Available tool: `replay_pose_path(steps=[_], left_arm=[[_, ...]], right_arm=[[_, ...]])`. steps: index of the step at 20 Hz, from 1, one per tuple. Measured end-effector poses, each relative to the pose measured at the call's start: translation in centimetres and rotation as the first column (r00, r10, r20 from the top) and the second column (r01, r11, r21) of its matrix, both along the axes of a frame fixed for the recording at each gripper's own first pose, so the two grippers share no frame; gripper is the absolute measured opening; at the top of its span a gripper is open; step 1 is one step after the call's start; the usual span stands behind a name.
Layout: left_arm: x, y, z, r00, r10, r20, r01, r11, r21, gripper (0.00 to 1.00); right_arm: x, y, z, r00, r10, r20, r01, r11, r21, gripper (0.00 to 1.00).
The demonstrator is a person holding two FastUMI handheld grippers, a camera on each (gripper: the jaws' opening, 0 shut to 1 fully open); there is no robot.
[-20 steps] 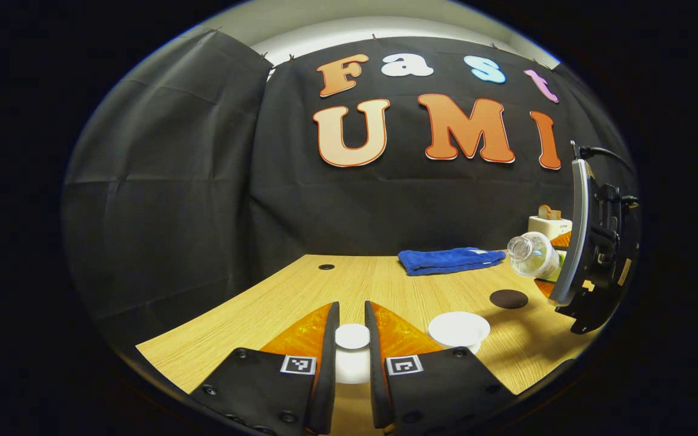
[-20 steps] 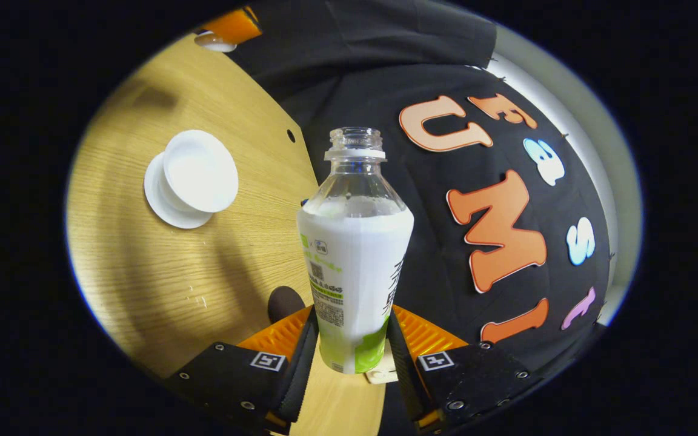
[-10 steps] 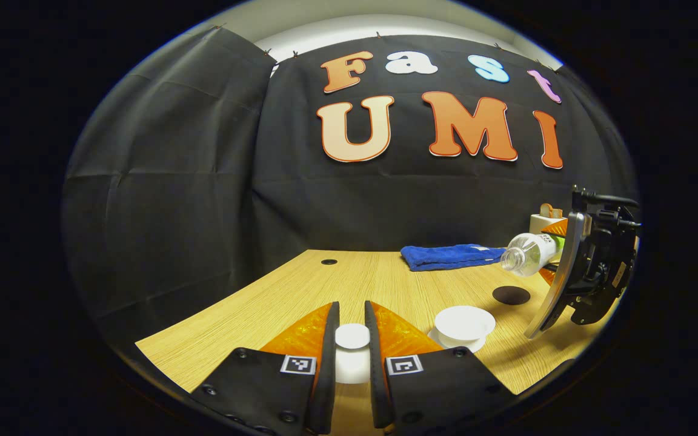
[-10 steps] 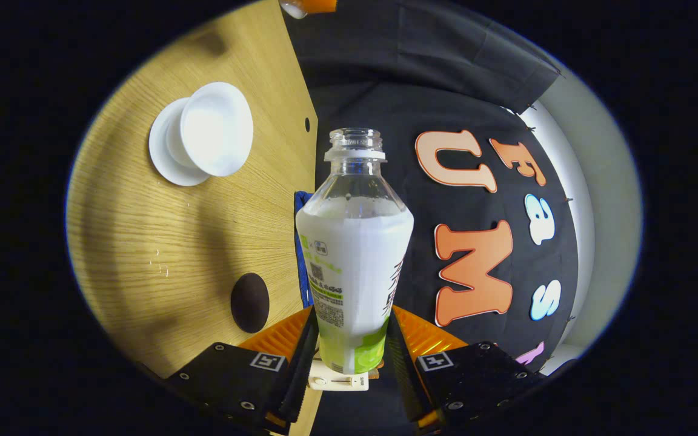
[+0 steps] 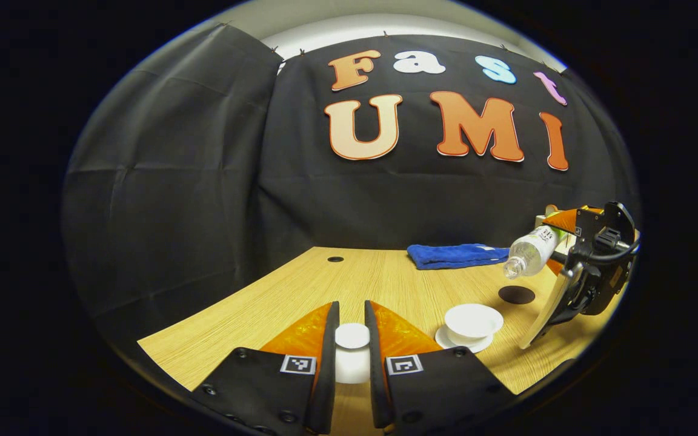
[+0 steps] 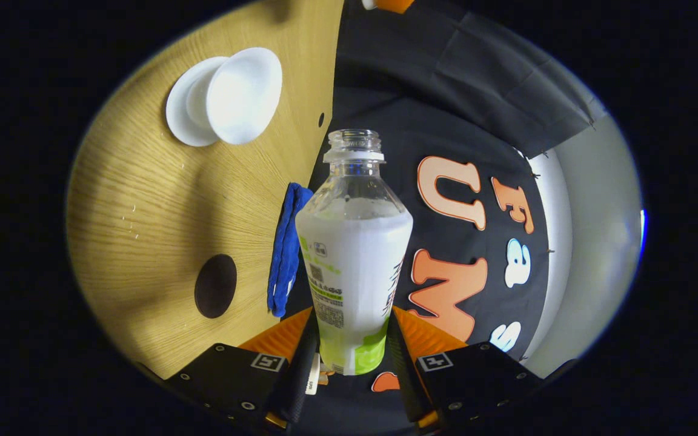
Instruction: Open the teacup lid with one hand, grasp the water bottle and pour water into the teacup with the other hand; after pouring, place the water bottle on the coaster and then close the teacup lid.
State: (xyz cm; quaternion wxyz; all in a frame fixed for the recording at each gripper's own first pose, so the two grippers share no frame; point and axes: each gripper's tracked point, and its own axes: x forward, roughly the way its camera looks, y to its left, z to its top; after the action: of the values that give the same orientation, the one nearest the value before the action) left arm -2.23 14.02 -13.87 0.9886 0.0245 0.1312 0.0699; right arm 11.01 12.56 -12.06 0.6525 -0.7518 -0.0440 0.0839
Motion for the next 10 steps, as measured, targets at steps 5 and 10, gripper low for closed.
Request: replay_pose_path(steps=[5, 10], left_arm=[[-0.11, 0.45, -0.11, 1.0, 0.004, -0.001, -0.004, 1.0, -0.003, 0.28], [-0.32, 0.82, -0.36, 1.0, 0.006, -0.004, -0.006, 1.0, -0.007, 0.26]], right_arm=[[0.26, 0.12, 0.39, 1.0, 0.018, 0.025, -0.016, 0.999, -0.052, 0.65], [0.38, 0.15, 0.75, 0.998, 0.028, 0.048, -0.025, 0.997, -0.075, 0.64]])
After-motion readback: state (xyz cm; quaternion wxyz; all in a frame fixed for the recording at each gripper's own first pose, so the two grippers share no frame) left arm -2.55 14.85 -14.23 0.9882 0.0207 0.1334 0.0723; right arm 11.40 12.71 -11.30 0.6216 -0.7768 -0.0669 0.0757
